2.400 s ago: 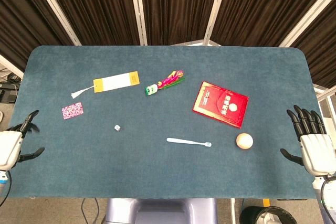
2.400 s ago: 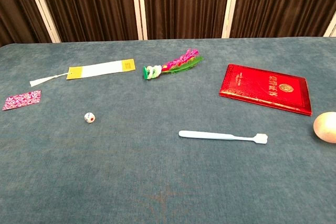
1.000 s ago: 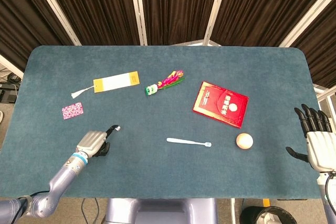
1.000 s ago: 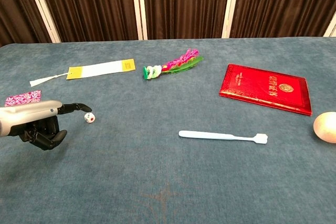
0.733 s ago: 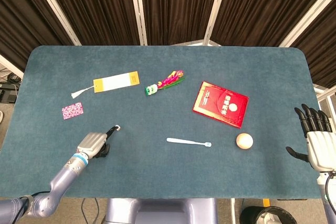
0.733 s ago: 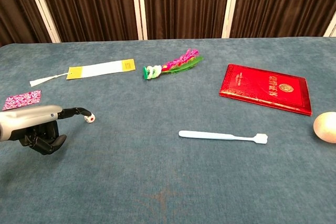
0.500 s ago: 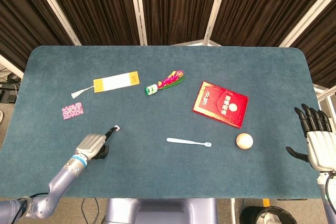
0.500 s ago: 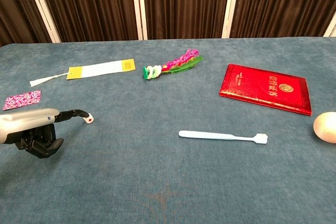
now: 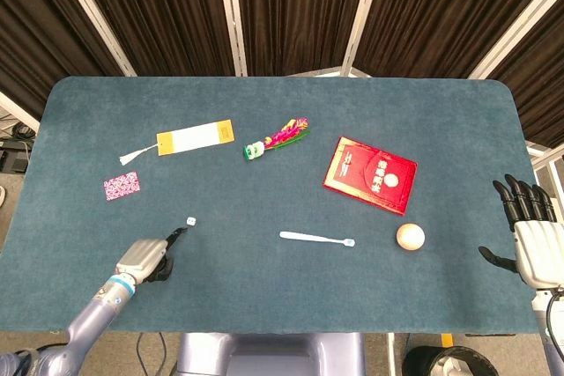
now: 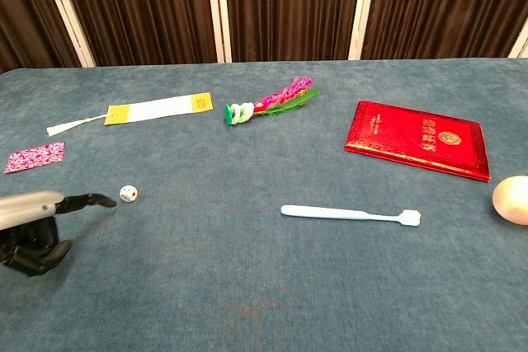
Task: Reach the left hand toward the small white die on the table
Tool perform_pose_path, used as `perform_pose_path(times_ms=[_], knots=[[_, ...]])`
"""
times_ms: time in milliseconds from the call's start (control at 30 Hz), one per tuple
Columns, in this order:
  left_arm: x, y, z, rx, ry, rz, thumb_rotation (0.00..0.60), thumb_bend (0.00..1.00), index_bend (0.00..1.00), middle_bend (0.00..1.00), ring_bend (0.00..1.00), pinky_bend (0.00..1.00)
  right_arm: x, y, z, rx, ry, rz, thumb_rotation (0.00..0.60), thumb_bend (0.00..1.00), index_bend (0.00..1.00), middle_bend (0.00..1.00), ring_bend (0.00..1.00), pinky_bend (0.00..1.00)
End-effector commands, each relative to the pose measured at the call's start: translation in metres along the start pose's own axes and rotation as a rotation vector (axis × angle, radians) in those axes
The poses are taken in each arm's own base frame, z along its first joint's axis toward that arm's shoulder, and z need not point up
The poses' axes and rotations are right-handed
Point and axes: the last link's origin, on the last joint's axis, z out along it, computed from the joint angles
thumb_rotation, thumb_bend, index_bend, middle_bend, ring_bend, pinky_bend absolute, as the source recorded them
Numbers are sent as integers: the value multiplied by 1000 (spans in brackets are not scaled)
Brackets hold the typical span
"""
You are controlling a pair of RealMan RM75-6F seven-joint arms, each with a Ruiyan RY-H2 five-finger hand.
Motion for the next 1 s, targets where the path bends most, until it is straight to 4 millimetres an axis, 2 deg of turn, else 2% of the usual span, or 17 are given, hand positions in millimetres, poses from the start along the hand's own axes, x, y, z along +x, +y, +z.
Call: perform_pose_path(times_ms=[33, 133, 300, 367, 400, 433, 467, 500, 533, 567, 600, 667, 767, 867, 1000], knots=[[-1, -3, -3, 6, 3, -4, 600, 760, 0, 976, 902, 1000, 0, 0, 0, 2, 1, 0, 600, 0, 0, 0, 0, 0], [4, -4, -8, -6, 43, -23, 600, 760, 0, 976, 902, 1000, 1, -1, 0, 6, 2, 1, 600, 0, 0, 0, 0, 0], [26, -5, -24, -47, 199, -57, 600, 760, 1, 969, 892, 1000, 1, -2, -1, 11, 2, 2, 600, 0, 0, 0, 0, 0], [41, -7, -32, -66, 290, -68, 600, 760, 1, 933, 854, 991, 1, -3, -1, 15, 0, 3, 600, 0, 0, 0, 0, 0], [50, -9, -38, -77, 348, -72, 600, 760, 1, 876, 795, 939, 1, -4, -1, 18, 0, 3, 600, 0, 0, 0, 0, 0], [57, -11, -42, -82, 390, -69, 600, 755, 0, 813, 732, 857, 1, -4, -2, 20, 0, 3, 600, 0, 0, 0, 0, 0], [63, -14, -47, -87, 430, -62, 600, 703, 0, 677, 594, 659, 1, -4, -2, 21, 0, 4, 600, 0, 0, 0, 0, 0], [69, -16, -52, -93, 461, -57, 600, 575, 0, 492, 407, 406, 0, -4, -2, 22, -1, 4, 600, 0, 0, 0, 0, 0], [74, -21, -59, -91, 488, -55, 600, 450, 0, 353, 274, 248, 0, -5, -2, 24, 0, 5, 600, 0, 0, 0, 0, 0], [78, -27, -66, -82, 507, -45, 600, 243, 0, 173, 118, 87, 0, -5, -3, 26, 0, 6, 600, 0, 0, 0, 0, 0], [81, -33, -71, -64, 524, -27, 600, 90, 0, 54, 24, 13, 0, -5, -3, 26, -1, 7, 600, 0, 0, 0, 0, 0], [87, -45, -84, -20, 554, 20, 600, 1, 0, 0, 0, 0, 0, -5, -3, 29, -3, 8, 600, 0, 0, 0, 0, 0], [92, -59, -106, 32, 598, 41, 600, 0, 0, 0, 0, 0, 0, -7, -3, 35, -2, 8, 600, 0, 0, 0, 0, 0], [93, -69, -119, 70, 618, 39, 600, 0, 0, 0, 0, 0, 0, -7, -5, 37, 0, 7, 600, 0, 0, 0, 0, 0], [93, -75, -125, 79, 606, 33, 600, 0, 0, 0, 0, 0, 2, -7, -6, 38, 8, 10, 600, 0, 0, 0, 0, 0]])
